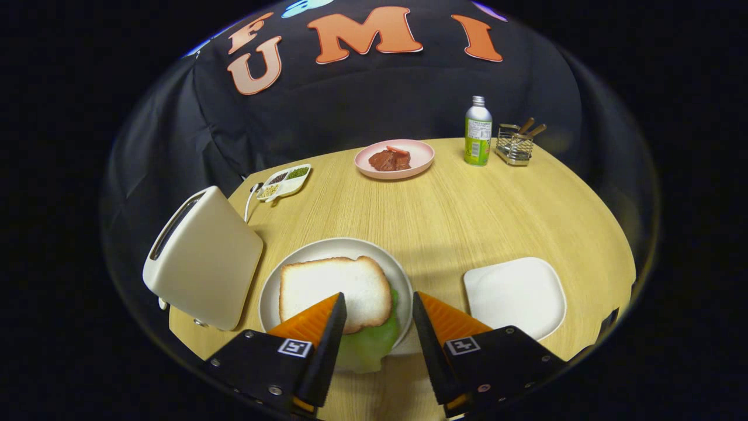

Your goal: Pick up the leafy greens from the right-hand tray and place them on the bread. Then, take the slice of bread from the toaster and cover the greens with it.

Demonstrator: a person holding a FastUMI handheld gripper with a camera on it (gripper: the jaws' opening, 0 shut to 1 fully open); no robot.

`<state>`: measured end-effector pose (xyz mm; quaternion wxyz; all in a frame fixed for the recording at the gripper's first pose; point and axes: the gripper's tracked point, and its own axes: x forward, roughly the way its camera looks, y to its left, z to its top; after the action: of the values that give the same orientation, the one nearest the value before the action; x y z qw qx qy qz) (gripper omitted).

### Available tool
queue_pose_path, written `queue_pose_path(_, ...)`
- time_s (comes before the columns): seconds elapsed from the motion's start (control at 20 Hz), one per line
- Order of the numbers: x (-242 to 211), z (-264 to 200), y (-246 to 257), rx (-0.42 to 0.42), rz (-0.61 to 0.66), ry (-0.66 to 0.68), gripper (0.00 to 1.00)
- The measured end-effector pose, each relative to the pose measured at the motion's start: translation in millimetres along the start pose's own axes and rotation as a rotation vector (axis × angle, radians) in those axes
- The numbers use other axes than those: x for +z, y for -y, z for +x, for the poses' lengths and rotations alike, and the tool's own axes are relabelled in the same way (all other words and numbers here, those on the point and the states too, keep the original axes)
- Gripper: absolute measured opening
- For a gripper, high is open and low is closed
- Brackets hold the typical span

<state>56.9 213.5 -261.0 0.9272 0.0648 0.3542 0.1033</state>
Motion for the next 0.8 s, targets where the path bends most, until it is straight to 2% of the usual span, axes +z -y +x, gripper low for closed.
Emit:
queue_pose_path(0.05, 6.4, -4.6, 6.0, -0.008, -0.003, 0.012, 0.74)
queue_pose_path(0.1, 13.4, -9.8, 13.5, -0.016, -0.009, 0.025, 0.86)
queue_pose_path(0.2, 29.4, -23.3, 33.5, -0.038, -0.027, 0.058, 0.98)
queue_pose_path(0.55, 89.0, -88.1, 106.5, -0.133, -0.028, 0.2, 0.98)
queue_pose_path(0.8, 130.5, -147.5, 139.0, -0.169, -0.023, 0.337, 0.98)
